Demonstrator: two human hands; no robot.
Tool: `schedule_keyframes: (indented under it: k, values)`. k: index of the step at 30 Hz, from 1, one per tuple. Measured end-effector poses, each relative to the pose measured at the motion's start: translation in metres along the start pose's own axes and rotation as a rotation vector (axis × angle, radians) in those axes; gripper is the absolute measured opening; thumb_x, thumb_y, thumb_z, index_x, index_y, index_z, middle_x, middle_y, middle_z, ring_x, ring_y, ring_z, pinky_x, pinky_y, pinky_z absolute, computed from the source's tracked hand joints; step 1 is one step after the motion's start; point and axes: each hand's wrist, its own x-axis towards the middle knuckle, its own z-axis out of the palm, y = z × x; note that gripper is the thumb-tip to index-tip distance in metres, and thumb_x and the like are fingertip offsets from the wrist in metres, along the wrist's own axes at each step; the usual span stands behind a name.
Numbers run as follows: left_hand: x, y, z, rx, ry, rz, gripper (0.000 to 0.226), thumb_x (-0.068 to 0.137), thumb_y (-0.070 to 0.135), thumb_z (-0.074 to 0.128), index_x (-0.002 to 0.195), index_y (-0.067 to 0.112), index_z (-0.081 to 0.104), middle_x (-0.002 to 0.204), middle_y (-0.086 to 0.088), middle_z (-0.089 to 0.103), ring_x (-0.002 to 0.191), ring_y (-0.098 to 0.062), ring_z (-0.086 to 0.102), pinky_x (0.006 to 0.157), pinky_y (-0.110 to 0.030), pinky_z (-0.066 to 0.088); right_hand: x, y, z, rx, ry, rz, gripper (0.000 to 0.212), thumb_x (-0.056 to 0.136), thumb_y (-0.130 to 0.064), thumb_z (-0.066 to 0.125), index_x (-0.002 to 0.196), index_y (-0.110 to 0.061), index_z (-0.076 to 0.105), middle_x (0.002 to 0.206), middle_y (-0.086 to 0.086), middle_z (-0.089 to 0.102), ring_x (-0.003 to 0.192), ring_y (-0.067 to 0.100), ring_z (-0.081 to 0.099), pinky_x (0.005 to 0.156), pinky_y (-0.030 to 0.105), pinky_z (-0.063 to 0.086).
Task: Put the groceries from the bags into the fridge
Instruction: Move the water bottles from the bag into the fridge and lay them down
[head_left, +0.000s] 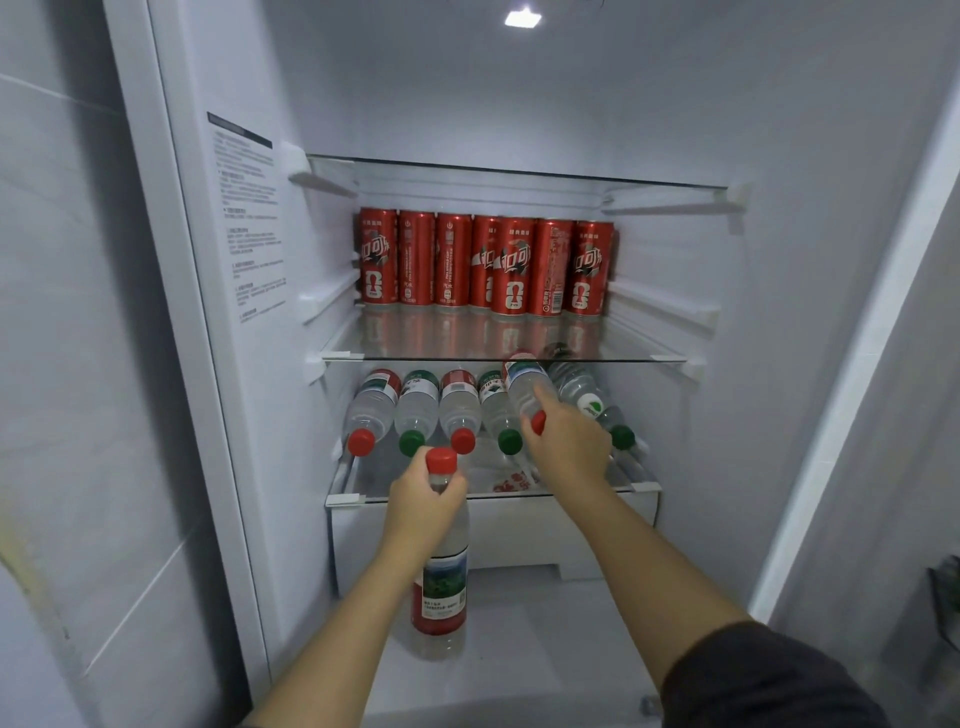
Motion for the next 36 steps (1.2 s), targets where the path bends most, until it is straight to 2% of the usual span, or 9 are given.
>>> schedule_keyframes:
  k: [6, 11, 17, 22, 26, 29, 32, 34, 36]
  values:
    - [0.008, 0.003, -0.009, 0.125, -0.075, -0.033, 0.014, 0.091, 0.027, 0.063, 0.087, 0.014, 0.059, 0.085, 0.000, 0.063, 0.079, -0.007, 0.057, 0.064, -0.020, 0.041, 0.026, -0.006, 0.006, -0.138, -0.097, 0.012, 0.044, 0.099, -0.041, 0.047, 0.140, -0.027, 0.039, 0.079, 0.001, 0.056, 0.070, 0.018, 0.051, 0.058, 0.029, 0.042]
    - [0.018, 0.004, -0.020, 0.323, -0.096, 0.007, 0.031, 0.083, 0.040, 0.068, 0.066, 0.021, 0.051, 0.085, -0.002, 0.053, 0.076, -0.012, 0.052, 0.066, -0.031, 0.041, 0.042, -0.010, 0.011, -0.182, -0.157, 0.009, 0.035, 0.099, -0.035, 0.048, 0.130, -0.020, 0.045, 0.078, 0.003, 0.053, 0.070, 0.023, 0.052, 0.058, 0.032, 0.044]
    - [0.026, 0.009, -0.029, 0.396, -0.246, -0.107, 0.036, 0.079, 0.054, 0.070, 0.069, 0.022, 0.056, 0.074, 0.003, 0.059, 0.078, -0.016, 0.059, 0.067, -0.030, 0.045, 0.053, -0.011, 0.014, -0.198, -0.179, 0.000, 0.025, 0.100, -0.029, 0.049, 0.118, -0.013, 0.056, 0.085, 0.006, 0.060, 0.075, 0.025, 0.056, 0.062, 0.032, 0.043]
    - [0.034, 0.016, -0.034, 0.453, -0.298, -0.098, 0.040, 0.074, 0.050, 0.076, 0.064, 0.021, 0.051, 0.065, 0.005, 0.053, 0.068, -0.015, 0.056, 0.067, -0.031, 0.046, 0.060, -0.010, 0.020, -0.172, -0.197, -0.002, 0.022, 0.099, -0.025, 0.051, 0.113, -0.011, 0.061, 0.099, 0.010, 0.069, 0.089, 0.029, 0.066, 0.069, 0.036, 0.048]
    - [0.033, 0.027, -0.036, 0.497, -0.323, -0.030, 0.040, 0.076, 0.045, 0.076, 0.066, 0.020, 0.047, 0.064, 0.005, 0.048, 0.060, -0.011, 0.048, 0.057, -0.025, 0.038, 0.060, -0.010, 0.019, -0.150, -0.231, 0.014, 0.023, 0.099, -0.022, 0.051, 0.118, -0.011, 0.057, 0.098, 0.011, 0.067, 0.083, 0.028, 0.061, 0.066, 0.035, 0.046]
    - [0.027, 0.033, -0.041, 0.490, -0.337, -0.017, 0.040, 0.077, 0.043, 0.076, 0.068, 0.018, 0.047, 0.064, 0.003, 0.049, 0.055, -0.014, 0.054, 0.053, -0.029, 0.051, 0.051, -0.006, 0.013, -0.072, -0.233, 0.051, 0.039, 0.098, -0.029, 0.052, 0.133, -0.018, 0.041, 0.097, 0.009, 0.064, 0.079, 0.026, 0.056, 0.062, 0.034, 0.044]
    - [0.011, 0.041, -0.046, 0.465, -0.338, 0.022, 0.034, 0.078, 0.039, 0.078, 0.071, 0.018, 0.052, 0.069, 0.001, 0.053, 0.059, -0.018, 0.062, 0.054, -0.033, 0.059, 0.022, 0.001, 0.012, 0.135, -0.128, 0.099, 0.056, 0.095, -0.033, 0.055, 0.144, -0.025, 0.030, 0.104, 0.003, 0.064, 0.087, 0.023, 0.062, 0.068, 0.037, 0.053]
    - [0.001, 0.053, -0.052, 0.402, -0.307, 0.078, 0.029, 0.078, 0.035, 0.079, 0.073, 0.020, 0.054, 0.071, 0.001, 0.054, 0.064, -0.018, 0.062, 0.052, -0.033, 0.059, 0.001, 0.007, 0.014, 0.194, -0.078, 0.085, 0.047, 0.094, -0.031, 0.055, 0.138, -0.025, 0.038, 0.108, -0.001, 0.063, 0.090, 0.023, 0.064, 0.070, 0.036, 0.054]
    - [-0.006, 0.073, -0.061, 0.332, -0.243, 0.148, 0.024, 0.078, 0.033, 0.079, 0.075, 0.023, 0.057, 0.074, 0.004, 0.057, 0.065, -0.013, 0.060, 0.050, -0.027, 0.055, -0.011, 0.017, 0.018, 0.149, -0.043, 0.034, 0.030, 0.093, -0.027, 0.054, 0.123, -0.021, 0.050, 0.103, -0.001, 0.063, 0.088, 0.022, 0.063, 0.065, 0.031, 0.046]
